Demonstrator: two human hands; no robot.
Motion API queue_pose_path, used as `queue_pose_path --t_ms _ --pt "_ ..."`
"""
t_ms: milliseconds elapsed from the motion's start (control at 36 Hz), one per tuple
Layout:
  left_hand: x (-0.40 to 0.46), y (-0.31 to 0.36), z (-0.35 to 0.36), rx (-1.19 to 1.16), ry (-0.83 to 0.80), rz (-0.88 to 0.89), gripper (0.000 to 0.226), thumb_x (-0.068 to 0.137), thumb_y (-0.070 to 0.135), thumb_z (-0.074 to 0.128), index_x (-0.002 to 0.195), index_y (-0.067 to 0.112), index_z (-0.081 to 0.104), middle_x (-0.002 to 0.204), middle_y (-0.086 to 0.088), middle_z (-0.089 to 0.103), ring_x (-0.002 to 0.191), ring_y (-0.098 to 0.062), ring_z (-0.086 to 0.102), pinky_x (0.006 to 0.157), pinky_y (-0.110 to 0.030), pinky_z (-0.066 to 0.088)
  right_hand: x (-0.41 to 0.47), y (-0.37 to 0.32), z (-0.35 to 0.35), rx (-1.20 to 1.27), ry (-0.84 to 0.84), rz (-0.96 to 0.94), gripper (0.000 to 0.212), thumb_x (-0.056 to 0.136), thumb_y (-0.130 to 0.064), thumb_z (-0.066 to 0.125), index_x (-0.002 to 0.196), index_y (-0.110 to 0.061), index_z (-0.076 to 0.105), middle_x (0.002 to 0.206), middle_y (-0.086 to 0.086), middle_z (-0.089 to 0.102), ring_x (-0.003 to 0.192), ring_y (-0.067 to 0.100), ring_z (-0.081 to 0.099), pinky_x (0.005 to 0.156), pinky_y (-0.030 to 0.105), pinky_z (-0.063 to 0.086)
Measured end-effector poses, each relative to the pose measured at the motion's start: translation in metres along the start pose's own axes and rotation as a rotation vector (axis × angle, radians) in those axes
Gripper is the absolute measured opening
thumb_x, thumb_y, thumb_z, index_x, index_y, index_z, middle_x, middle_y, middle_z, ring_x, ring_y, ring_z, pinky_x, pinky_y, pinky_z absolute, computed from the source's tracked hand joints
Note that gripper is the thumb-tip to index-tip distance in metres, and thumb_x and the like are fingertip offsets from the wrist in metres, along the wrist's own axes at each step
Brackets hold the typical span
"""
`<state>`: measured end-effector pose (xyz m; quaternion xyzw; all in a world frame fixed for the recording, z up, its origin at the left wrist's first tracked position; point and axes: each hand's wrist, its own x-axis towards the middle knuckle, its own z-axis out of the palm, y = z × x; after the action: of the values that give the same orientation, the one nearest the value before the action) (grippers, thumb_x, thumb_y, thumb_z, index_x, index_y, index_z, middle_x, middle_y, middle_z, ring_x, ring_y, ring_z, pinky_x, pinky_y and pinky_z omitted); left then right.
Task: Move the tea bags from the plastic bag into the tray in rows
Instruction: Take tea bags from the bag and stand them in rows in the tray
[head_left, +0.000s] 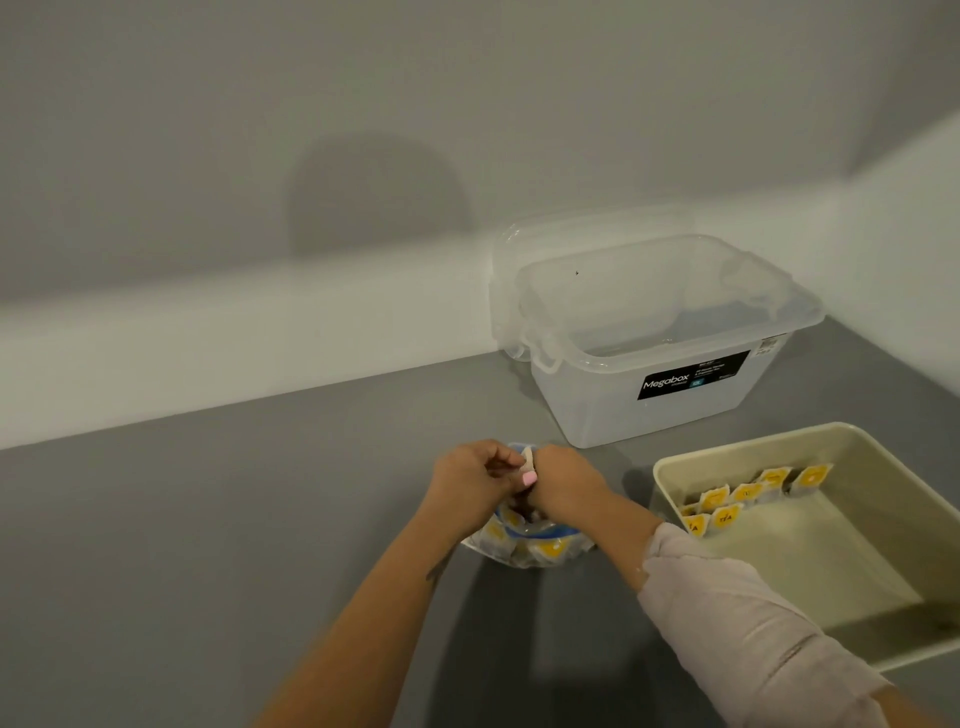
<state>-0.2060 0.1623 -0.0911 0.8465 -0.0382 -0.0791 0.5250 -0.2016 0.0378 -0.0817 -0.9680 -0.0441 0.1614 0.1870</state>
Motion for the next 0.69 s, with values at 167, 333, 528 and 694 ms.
queue_pose_path --t_ms 167,333,528,694 --pt "0.0 0.004 0.004 0.057 0.095 0.049 0.009 0.082 0.021 0.072 0.091 0.019 0.071 0.085 0.007 0.07 0.077 -0.002 0.064 0.069 -0.005 0.048 0.0 -0.001 -0.01 0.031 0.026 0.038 0.026 0.082 -0.01 0.059 0.062 -0.02 0.045 0.08 0.006 0.057 0.073 0.021 0.053 0.064 0.027 0.04" --pt "0.002 0.007 0.002 0.0 0.098 0.087 0.018 0.08 0.025 0.073 0.098 0.025 0.069 0.092 0.014 0.068 0.086 -0.001 0.063 0.075 -0.011 0.048 -0.001 0.002 -0.019 0.208 0.073 0.029 0.017 0.089 -0.022 0.058 0.096 -0.009 0.067 0.092 0.011 0.069 0.077 0.024 0.063 0.071 0.031 0.051" --pt "0.011 0.009 0.002 -0.096 0.118 0.093 0.013 0.084 0.018 0.07 0.096 0.02 0.067 0.087 0.004 0.071 0.079 -0.008 0.067 0.069 -0.014 0.053 0.0 0.011 -0.027 0.44 0.056 -0.02 0.003 0.084 -0.018 0.069 0.086 -0.015 0.069 0.074 0.002 0.063 0.059 0.016 0.058 0.072 0.034 0.055" --pt "0.016 0.011 0.003 -0.209 0.267 0.005 0.01 0.09 0.015 0.06 0.085 0.024 0.059 0.084 0.0 0.066 0.083 -0.021 0.065 0.076 -0.032 0.055 -0.004 0.014 -0.034 0.604 0.026 -0.039 0.005 0.089 -0.016 0.065 0.094 -0.015 0.066 0.069 0.0 0.061 0.051 0.01 0.054 0.056 0.023 0.049"
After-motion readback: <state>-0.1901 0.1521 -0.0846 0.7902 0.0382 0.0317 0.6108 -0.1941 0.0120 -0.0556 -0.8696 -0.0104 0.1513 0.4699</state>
